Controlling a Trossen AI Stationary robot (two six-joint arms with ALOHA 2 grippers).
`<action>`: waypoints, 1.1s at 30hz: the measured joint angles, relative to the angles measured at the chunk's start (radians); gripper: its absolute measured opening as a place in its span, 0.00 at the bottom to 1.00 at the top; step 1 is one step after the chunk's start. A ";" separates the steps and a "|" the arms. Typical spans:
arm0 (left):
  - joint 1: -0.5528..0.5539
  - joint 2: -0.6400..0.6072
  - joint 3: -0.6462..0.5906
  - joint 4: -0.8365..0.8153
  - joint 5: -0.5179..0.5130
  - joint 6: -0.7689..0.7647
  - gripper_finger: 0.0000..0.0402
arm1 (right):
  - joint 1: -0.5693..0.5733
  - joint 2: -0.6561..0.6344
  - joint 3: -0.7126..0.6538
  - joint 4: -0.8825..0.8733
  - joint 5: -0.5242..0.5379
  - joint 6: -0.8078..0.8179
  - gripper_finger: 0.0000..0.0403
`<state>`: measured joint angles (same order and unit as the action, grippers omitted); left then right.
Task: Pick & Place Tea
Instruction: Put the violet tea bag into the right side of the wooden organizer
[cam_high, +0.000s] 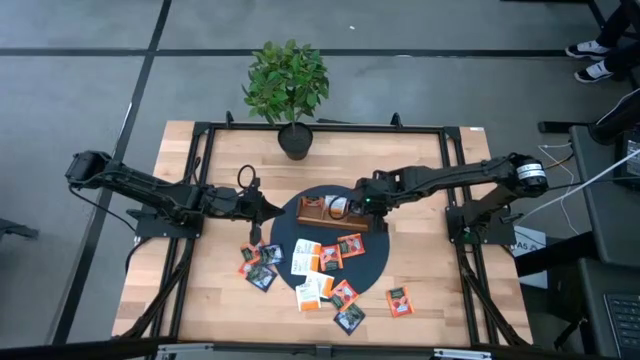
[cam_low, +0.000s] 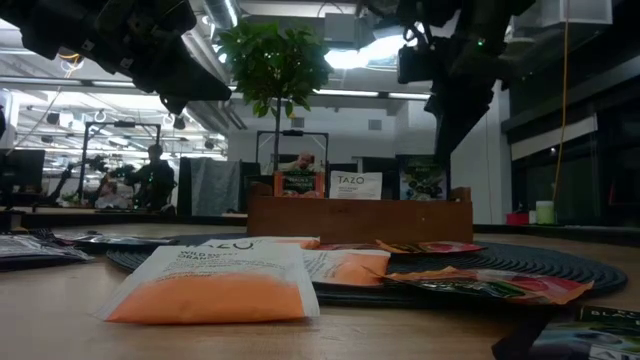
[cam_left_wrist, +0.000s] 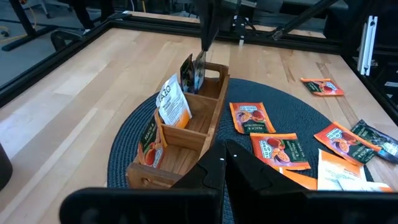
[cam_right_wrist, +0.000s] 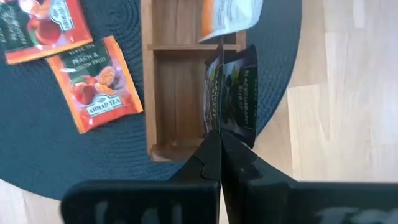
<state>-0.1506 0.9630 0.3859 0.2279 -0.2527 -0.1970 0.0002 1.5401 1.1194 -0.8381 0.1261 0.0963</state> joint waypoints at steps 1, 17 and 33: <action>0.000 0.000 0.000 0.000 0.000 0.000 0.01 | 0.000 0.004 0.000 0.002 0.017 0.000 0.00; 0.000 0.000 0.000 0.000 0.004 0.000 0.01 | 0.016 0.012 0.000 0.012 0.039 0.026 0.00; 0.000 0.000 0.000 0.000 0.011 -0.002 0.01 | 0.017 0.023 -0.046 0.063 0.041 0.030 0.00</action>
<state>-0.1507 0.9629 0.3859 0.2279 -0.2417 -0.1989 0.0174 1.5631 1.0733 -0.7750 0.1672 0.1261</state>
